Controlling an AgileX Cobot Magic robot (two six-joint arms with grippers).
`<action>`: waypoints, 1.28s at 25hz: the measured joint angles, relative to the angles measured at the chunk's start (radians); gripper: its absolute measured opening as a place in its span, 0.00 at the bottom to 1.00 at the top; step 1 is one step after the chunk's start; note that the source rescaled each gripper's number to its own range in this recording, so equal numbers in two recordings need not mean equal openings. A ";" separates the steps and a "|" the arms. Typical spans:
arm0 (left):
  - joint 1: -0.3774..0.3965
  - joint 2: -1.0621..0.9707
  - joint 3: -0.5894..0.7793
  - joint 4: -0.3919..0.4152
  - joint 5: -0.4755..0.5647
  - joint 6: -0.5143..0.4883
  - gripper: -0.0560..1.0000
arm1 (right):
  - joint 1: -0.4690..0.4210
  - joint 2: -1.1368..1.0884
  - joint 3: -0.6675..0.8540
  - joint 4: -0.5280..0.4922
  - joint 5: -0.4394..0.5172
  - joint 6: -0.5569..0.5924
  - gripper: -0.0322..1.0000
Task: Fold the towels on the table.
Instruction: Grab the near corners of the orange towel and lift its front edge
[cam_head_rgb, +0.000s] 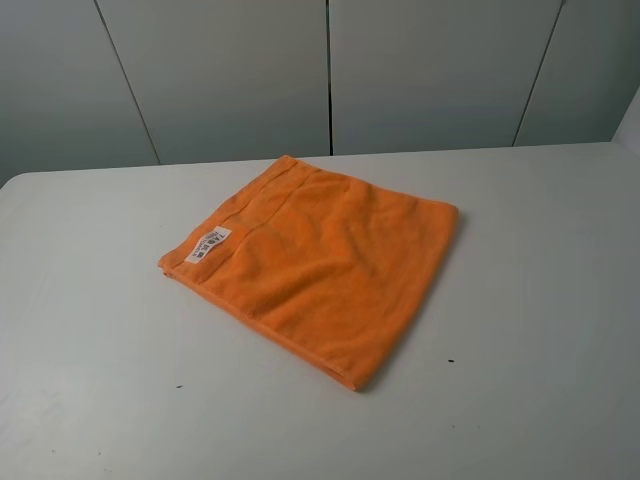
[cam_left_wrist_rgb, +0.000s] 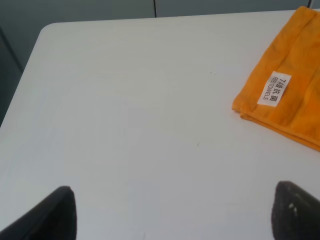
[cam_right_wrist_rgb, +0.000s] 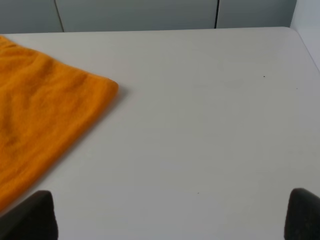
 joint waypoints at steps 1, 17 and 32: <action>0.000 0.000 0.000 0.000 0.000 0.000 1.00 | 0.000 0.000 0.000 0.000 0.000 0.000 0.98; 0.000 0.000 0.000 0.000 0.000 0.000 1.00 | 0.000 0.000 0.000 0.000 0.000 0.000 0.98; 0.000 0.000 0.000 0.008 0.000 0.011 1.00 | 0.000 0.000 0.000 0.000 0.000 0.000 0.98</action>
